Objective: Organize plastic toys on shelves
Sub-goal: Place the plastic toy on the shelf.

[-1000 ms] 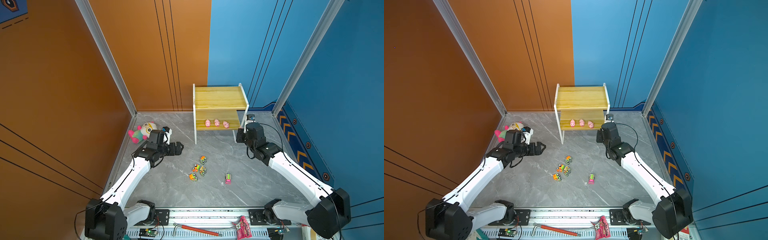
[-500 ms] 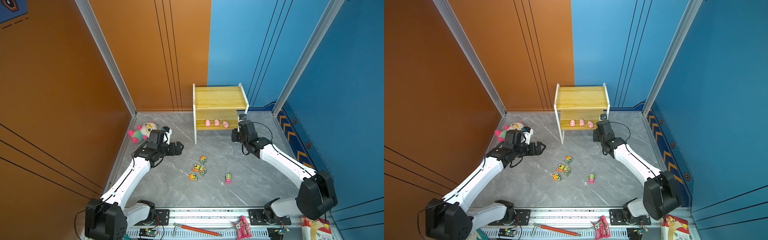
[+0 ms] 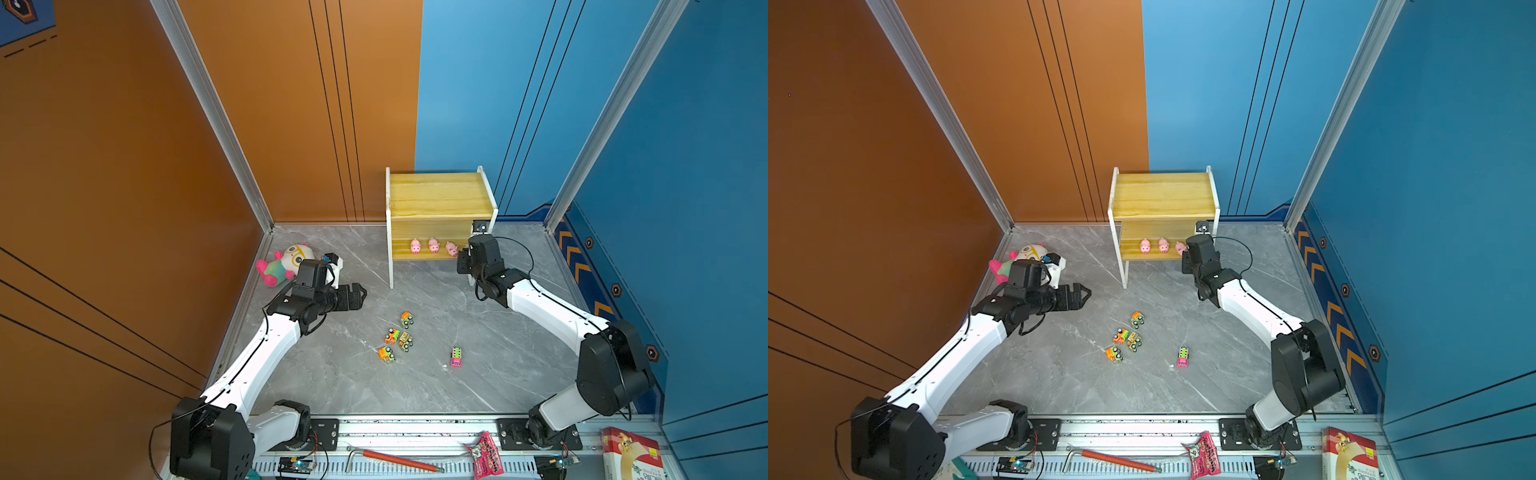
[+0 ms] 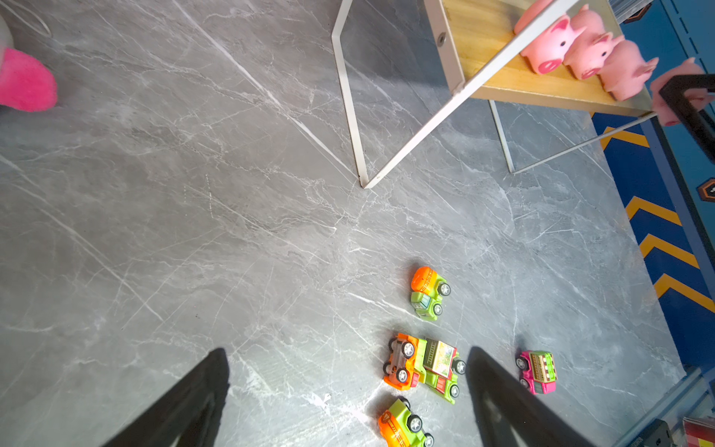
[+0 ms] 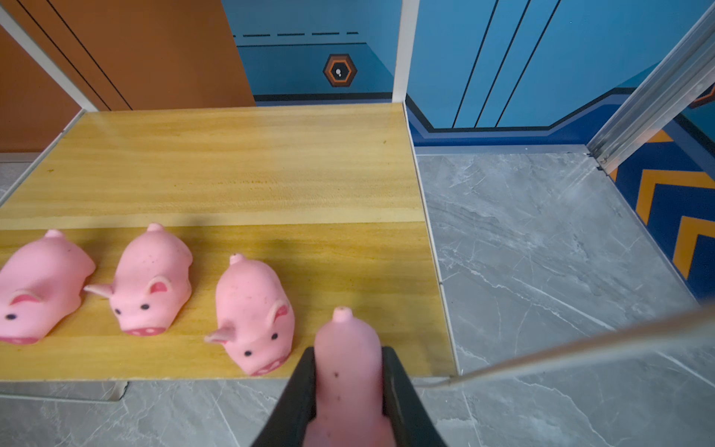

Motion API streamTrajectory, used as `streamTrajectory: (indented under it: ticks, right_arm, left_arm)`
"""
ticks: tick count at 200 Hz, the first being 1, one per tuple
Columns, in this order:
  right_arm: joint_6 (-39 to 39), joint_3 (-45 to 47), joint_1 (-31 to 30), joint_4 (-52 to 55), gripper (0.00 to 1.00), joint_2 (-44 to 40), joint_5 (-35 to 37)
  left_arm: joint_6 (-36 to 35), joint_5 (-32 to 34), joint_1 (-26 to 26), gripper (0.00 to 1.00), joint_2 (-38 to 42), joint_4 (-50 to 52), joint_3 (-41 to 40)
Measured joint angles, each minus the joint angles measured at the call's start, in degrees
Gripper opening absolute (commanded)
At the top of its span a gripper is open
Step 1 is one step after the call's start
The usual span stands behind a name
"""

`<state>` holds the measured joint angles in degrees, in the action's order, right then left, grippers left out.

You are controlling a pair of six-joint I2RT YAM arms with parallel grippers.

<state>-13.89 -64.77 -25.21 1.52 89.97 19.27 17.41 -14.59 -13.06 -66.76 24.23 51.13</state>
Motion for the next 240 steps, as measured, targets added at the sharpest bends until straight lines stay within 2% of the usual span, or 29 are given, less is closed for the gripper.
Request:
streamTrajectory:
  ticks: [93,240]
  right_arm:
    - [1.0,-3.4,-2.6,-2.2,0.29,5.9,6.5]
    - [0.4,-4.9,-2.7,-1.8,0.29,6.7,3.3]
  left_arm:
    - [0.0,-0.5,0.4,0.96,0.0,0.0,0.0]
    - [0.2,-0.9,0.8,0.96,-0.1,0.0,0.0]
